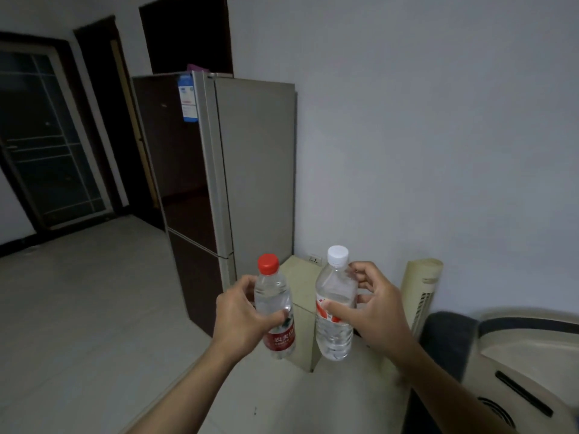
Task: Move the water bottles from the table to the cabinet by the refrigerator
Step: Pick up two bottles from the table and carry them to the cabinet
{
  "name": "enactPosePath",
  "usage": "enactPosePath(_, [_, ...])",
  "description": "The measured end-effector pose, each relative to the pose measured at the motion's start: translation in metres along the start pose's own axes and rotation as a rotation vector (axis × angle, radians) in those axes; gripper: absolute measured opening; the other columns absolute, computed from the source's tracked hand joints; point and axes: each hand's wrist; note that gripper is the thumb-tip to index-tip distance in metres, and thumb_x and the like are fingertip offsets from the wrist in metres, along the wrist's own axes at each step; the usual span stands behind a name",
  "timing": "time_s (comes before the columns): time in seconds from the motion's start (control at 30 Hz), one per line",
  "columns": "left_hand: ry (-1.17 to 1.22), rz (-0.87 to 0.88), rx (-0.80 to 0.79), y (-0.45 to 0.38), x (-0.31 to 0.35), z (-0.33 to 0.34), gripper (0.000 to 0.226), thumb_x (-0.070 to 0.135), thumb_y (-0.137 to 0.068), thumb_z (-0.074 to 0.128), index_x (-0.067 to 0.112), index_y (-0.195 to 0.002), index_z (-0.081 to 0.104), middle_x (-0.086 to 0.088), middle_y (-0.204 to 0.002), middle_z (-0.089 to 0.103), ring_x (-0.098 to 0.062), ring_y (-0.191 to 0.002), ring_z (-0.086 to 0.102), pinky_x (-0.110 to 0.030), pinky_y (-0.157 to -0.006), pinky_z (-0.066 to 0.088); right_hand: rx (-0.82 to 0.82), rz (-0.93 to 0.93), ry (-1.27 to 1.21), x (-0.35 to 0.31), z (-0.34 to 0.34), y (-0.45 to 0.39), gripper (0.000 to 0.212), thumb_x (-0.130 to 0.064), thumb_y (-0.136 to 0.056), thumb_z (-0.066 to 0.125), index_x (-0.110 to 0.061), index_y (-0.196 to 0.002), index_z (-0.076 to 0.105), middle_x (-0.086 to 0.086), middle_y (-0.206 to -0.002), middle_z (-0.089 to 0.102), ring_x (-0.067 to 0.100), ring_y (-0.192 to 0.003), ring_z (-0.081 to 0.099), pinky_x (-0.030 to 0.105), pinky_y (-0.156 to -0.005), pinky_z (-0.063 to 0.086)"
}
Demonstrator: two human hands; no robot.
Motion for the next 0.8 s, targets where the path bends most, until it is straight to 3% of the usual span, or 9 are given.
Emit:
enactPosePath(0.27, [0.118, 0.011, -0.052, -0.152, -0.046, 0.017, 0.049, 0.023, -0.055, 0.091, 0.026, -0.097, 0.067, 0.010, -0.087, 0.074, -0.002, -0.080, 0.070, -0.034, -0.076, 0.062, 0.041, -0.004, 0.091, 0.035, 0.040, -0.125, 0.059, -0.045, -0.056, 0.089, -0.030, -0.104, 0.058, -0.007, -0.098, 0.069, 0.009, -0.088, 0.070, 0.032, -0.068, 0.063])
enactPosePath(0.4, [0.143, 0.002, -0.068, -0.215, -0.063, 0.031, 0.049, 0.023, -0.056, 0.092, 0.026, -0.097, 0.066, 0.008, -0.087, 0.074, -0.002, -0.080, 0.070, -0.030, -0.074, 0.061, 0.078, -0.039, 0.130, 0.054, 0.051, -0.175, 0.067, -0.057, -0.056, 0.082, -0.021, -0.107, 0.057, -0.010, -0.102, 0.067, 0.004, -0.092, 0.067, 0.025, -0.068, 0.061])
enactPosePath(0.53, [0.146, -0.016, -0.093, -0.269, -0.079, 0.052, 0.048, 0.019, -0.056, 0.093, 0.025, -0.095, 0.067, 0.008, -0.085, 0.074, -0.001, -0.078, 0.070, -0.025, -0.070, 0.059, 0.091, -0.017, 0.151, 0.087, 0.063, -0.222, 0.066, -0.054, -0.055, 0.085, -0.023, -0.105, 0.057, -0.009, -0.099, 0.066, 0.007, -0.090, 0.067, 0.025, -0.066, 0.060])
enactPosePath(0.67, [0.116, -0.039, -0.097, -0.326, -0.096, 0.083, 0.049, 0.017, -0.056, 0.093, 0.022, -0.096, 0.066, 0.006, -0.086, 0.074, -0.002, -0.078, 0.069, -0.024, -0.069, 0.059, 0.091, 0.010, 0.130, 0.127, 0.075, -0.272, 0.063, -0.052, -0.055, 0.082, -0.022, -0.105, 0.056, -0.012, -0.098, 0.066, -0.001, -0.090, 0.066, 0.016, -0.067, 0.057])
enactPosePath(0.8, [0.070, -0.037, -0.112, -0.385, -0.109, 0.116, 0.046, 0.016, -0.056, 0.094, 0.022, -0.093, 0.066, 0.007, -0.084, 0.074, -0.003, -0.077, 0.069, -0.023, -0.068, 0.059, 0.093, 0.035, 0.076, 0.176, 0.079, -0.331, 0.059, -0.043, -0.059, 0.085, -0.023, -0.105, 0.056, -0.012, -0.098, 0.066, -0.002, -0.090, 0.066, 0.018, -0.070, 0.059])
Point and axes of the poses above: each hand's wrist, its own y-axis away from the middle knuckle, its own z-axis out of the palm, x = y × z
